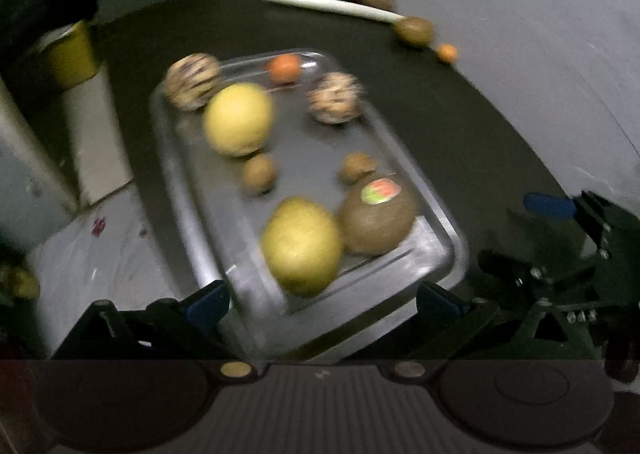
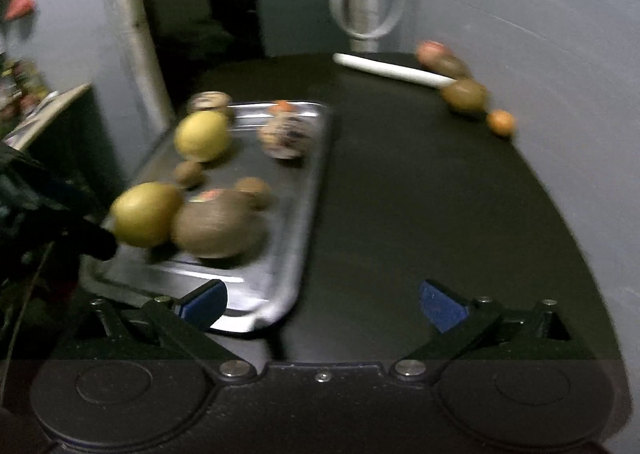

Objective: Organize fruits
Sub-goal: 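Release the pear and kiwi into the tray and open both tools, then grasp the brown kiwi with the left tool while the right tool grasps the mandarin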

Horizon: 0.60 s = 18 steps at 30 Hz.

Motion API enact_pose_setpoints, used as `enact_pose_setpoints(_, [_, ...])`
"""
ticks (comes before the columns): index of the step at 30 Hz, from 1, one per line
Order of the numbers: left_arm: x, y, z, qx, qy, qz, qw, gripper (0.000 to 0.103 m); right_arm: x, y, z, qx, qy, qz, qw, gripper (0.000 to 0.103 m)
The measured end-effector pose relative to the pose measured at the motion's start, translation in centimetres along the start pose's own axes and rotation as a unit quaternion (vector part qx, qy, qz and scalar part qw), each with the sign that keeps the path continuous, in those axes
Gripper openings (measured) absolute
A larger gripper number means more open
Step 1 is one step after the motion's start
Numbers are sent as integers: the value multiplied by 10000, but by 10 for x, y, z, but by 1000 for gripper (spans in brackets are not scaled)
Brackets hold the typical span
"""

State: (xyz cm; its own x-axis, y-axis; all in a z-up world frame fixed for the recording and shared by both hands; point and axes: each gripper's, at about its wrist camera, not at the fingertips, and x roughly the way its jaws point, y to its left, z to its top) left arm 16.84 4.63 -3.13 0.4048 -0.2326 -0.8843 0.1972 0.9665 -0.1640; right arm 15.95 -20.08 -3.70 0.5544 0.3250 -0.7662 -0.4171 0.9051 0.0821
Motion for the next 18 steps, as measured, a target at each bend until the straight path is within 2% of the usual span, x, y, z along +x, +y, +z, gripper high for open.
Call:
enact_pose_setpoints(5, [12,-42,42,825,-82,-6,9966,102,2,-38,9,480,136,-107,9987,102])
enact_pose_setpoints(9, [26,-74,85,1445,-333,7,9889,102,16,-70,26,1092,32,-256,9937,102])
enact_pose_setpoints(11, [34,-85,110,1642,-464,72,9853,102,24,-86,34,1589,-84,-417,9864,102])
enact_pose_setpoints(14, [48,-98,151,1735,-692,152,9823,102,38,-106,47,2326,-376,-871,9679,102])
enact_pose_setpoints(16, [62,-104,183,1680,-865,105,9819,102,49,-110,57,2522,-635,-1280,9571,102])
enact_pose_setpoints(18, [78,-109,209,1602,-971,14,9823,102,62,-115,66,2687,-833,-1500,9478,99])
